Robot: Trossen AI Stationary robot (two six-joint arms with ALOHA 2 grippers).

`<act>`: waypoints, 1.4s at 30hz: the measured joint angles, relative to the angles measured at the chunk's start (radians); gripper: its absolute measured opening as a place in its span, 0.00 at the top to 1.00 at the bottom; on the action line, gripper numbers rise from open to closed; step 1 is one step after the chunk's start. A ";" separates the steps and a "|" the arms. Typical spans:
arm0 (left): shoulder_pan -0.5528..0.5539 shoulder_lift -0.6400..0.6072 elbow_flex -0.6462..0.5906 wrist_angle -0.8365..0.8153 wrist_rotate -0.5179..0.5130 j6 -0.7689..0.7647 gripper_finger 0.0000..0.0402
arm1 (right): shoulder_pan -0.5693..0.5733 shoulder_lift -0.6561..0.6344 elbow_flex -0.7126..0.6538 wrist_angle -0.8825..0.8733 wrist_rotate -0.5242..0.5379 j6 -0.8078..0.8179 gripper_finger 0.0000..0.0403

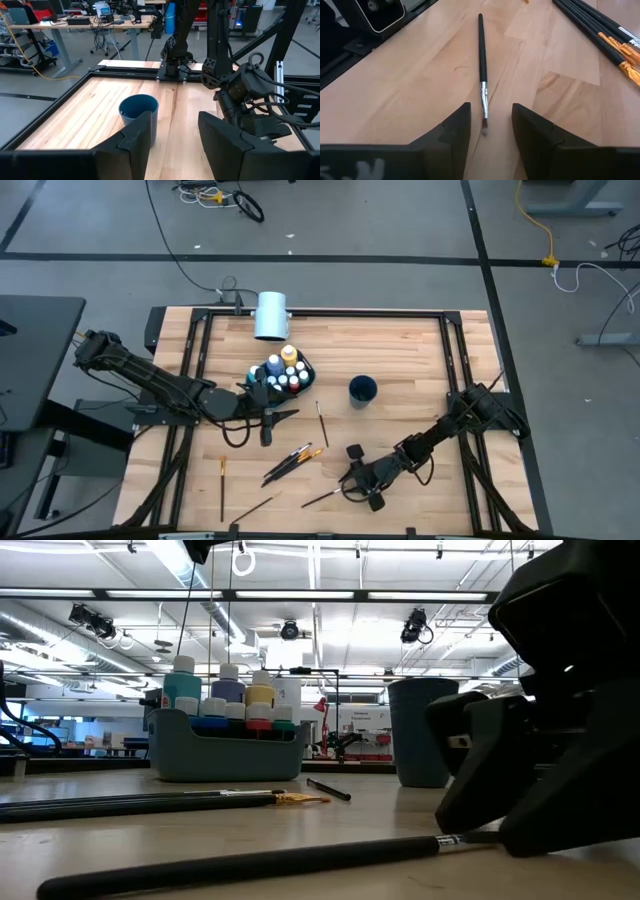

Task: Pick & Place Paint Supplies
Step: Put the silver pain brush on the bottom center into the cup

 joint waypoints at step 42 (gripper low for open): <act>0.000 0.000 0.000 0.000 0.000 0.169 0.58 | -0.029 -0.776 -0.003 -0.738 0.308 -0.661 1.00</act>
